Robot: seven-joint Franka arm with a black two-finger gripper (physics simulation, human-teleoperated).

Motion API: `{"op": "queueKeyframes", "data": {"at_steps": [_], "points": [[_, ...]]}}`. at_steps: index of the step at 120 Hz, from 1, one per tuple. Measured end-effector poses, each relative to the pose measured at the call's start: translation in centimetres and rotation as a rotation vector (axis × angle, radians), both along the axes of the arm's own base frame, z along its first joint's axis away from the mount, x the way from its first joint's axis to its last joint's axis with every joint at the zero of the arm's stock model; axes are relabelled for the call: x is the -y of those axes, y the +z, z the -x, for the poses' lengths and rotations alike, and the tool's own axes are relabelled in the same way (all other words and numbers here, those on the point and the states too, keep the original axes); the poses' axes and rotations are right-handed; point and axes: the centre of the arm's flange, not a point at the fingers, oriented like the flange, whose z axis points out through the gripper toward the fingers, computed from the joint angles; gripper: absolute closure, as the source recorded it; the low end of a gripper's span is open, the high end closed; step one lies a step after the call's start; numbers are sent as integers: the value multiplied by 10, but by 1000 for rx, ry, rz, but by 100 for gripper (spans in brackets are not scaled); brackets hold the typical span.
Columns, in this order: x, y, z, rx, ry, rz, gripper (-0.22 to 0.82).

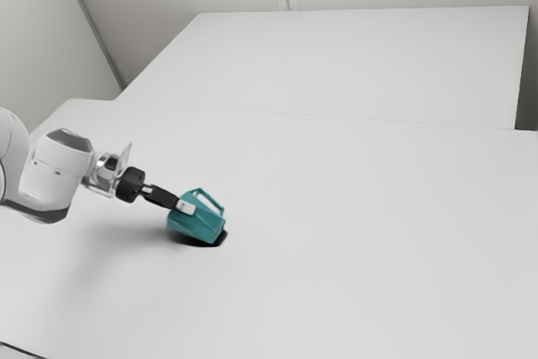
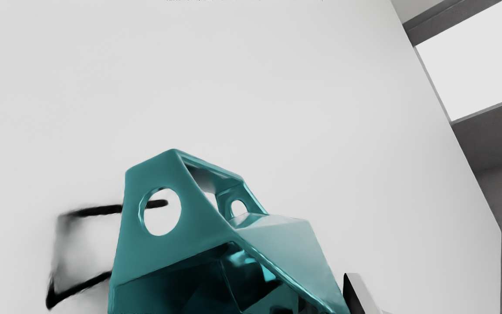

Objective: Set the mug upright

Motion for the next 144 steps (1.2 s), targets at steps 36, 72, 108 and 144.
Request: {"op": "queueKeyframes", "data": {"at_steps": [36, 72, 108, 144], "points": [[14, 31, -8, 78, -17, 9, 77], [41, 56, -28, 136, -73, -95, 79], [52, 98, -60, 201, -151, -423, 79], [87, 117, -88, 191, -213, -670, 79]]}}
